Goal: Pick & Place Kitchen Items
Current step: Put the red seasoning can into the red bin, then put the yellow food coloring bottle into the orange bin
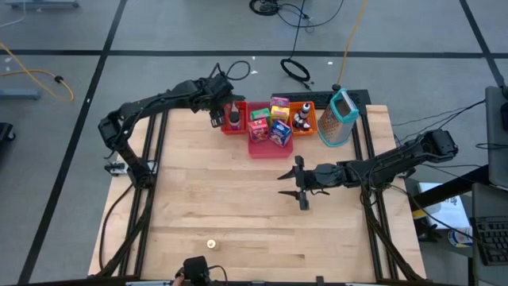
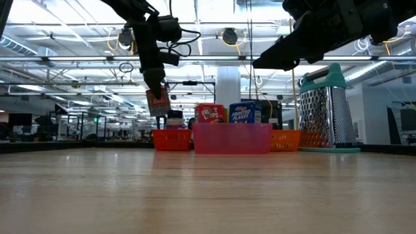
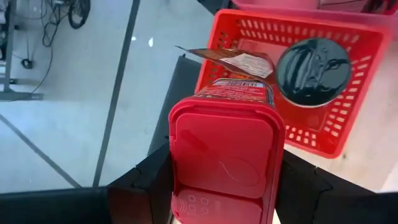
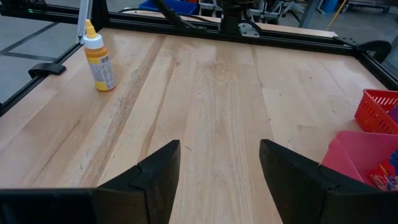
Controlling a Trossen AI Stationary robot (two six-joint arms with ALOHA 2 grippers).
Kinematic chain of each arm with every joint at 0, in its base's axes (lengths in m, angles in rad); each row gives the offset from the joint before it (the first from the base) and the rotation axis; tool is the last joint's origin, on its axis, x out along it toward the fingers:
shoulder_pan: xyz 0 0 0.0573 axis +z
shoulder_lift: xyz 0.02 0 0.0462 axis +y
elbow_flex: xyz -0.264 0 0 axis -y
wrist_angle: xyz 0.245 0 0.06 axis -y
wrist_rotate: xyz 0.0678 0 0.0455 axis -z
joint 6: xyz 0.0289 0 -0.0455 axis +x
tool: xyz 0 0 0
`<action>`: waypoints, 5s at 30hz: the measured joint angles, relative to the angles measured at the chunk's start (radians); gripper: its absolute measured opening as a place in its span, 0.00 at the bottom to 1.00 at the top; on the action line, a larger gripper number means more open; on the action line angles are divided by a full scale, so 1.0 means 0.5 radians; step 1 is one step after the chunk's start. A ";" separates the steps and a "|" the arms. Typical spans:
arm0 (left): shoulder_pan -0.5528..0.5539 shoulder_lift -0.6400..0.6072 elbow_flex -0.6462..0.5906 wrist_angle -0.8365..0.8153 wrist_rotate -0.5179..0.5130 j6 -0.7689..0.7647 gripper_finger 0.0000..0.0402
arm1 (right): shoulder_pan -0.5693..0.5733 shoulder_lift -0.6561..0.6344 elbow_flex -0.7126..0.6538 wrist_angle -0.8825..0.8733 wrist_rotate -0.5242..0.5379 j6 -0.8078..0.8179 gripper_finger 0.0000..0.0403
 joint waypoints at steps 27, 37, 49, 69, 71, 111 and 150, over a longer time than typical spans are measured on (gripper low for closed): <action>0.019 0.262 -0.001 0.129 0.161 0.107 0.50 | 0.001 0.000 -0.001 -0.001 0.000 -0.011 0.53; 0.018 0.259 -0.001 0.234 0.246 0.157 0.50 | 0.000 0.000 -0.001 -0.001 0.001 -0.053 0.53; 0.017 0.259 -0.001 0.206 0.231 0.109 0.53 | 0.000 0.000 -0.001 -0.001 0.000 -0.050 0.53; -0.009 0.259 -0.001 0.298 0.059 -0.026 0.74 | 0.000 0.000 -0.001 -0.002 0.000 -0.049 0.53; -0.021 0.259 -0.001 0.323 0.058 -0.035 0.74 | 0.000 0.000 -0.001 -0.002 0.000 -0.049 0.53; -1.692 -0.504 -0.043 -0.304 0.532 -1.335 0.74 | 0.000 0.000 -0.001 -0.029 -0.001 0.156 0.53; -3.096 -0.504 -1.193 1.172 -0.388 -2.360 0.74 | 0.001 0.001 -0.001 0.149 -0.002 0.320 0.53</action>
